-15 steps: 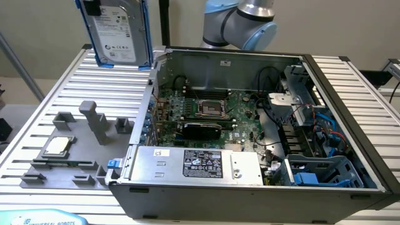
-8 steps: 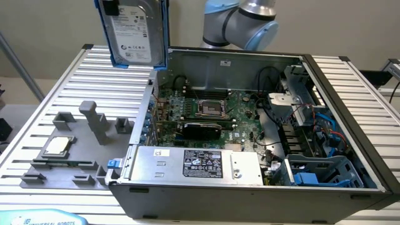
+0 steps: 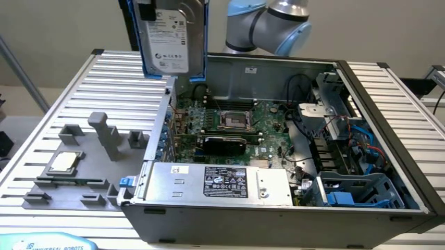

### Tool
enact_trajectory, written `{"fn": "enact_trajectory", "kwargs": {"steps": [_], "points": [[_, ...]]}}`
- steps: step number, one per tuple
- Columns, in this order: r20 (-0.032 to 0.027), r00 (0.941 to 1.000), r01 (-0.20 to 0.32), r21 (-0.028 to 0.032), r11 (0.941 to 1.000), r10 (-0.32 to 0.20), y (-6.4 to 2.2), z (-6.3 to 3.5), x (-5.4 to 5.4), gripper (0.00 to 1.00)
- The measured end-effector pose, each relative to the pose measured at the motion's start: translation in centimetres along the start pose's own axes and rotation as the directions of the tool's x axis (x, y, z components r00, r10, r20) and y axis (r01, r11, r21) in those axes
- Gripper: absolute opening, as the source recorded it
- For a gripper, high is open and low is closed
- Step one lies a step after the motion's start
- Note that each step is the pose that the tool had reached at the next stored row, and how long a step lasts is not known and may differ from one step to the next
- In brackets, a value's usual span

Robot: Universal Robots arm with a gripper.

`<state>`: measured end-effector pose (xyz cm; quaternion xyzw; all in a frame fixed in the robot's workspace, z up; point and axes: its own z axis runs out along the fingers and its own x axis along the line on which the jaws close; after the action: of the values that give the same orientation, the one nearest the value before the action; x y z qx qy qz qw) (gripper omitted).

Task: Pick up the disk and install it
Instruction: 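Pick up the disk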

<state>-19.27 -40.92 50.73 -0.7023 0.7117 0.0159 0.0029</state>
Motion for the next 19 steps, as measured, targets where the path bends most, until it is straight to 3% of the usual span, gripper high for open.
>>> {"fn": "enact_trajectory", "kwargs": {"steps": [19], "points": [[0.0000,1.0000,0.000,0.0000,1.0000,0.000,-8.66,-0.23,2.9,0.33]]}}
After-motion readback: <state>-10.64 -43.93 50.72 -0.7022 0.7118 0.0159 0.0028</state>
